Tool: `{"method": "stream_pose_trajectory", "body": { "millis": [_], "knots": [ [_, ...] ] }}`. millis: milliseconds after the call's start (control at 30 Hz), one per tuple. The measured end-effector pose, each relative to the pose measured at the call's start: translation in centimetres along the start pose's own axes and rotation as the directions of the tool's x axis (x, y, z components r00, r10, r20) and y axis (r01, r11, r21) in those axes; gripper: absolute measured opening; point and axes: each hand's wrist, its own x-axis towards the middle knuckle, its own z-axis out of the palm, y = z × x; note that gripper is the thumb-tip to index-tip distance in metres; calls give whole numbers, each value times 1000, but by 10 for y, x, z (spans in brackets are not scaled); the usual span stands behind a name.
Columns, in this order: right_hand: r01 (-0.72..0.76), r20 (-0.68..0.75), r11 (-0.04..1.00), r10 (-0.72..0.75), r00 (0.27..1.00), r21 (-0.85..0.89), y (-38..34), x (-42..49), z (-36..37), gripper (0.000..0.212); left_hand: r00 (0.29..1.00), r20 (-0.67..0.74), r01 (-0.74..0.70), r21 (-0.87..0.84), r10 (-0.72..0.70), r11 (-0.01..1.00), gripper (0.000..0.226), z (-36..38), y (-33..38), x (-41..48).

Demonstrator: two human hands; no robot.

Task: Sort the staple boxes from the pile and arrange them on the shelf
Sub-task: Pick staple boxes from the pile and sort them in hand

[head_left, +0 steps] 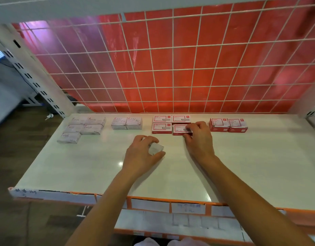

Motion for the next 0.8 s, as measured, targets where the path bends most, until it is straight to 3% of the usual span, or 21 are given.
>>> {"method": "stream_pose_trajectory", "body": {
  "millis": [500, 600, 700, 800],
  "knots": [
    [-80, -96, 997, 79, 992, -10, -32, -8, 4, 34, 999, 30, 16, -104, -13, 994, 46, -20, -20, 11],
    [-119, 125, 962, 90, 988, 247, -65, -20, 2, 23, 1000, 19, 21, -225, -18, 974, 47, -26, -26, 14],
    [-276, 439, 839, 50, 897, 469, -94, -32, 4, 18, 999, -43, -41, -295, 29, 955, 48, -30, -37, 16],
    [-319, 508, 790, 11, 861, 524, -111, -40, 12, 17, 994, -52, -103, -326, 92, 940, 49, -36, -51, 18]
  ]
}}
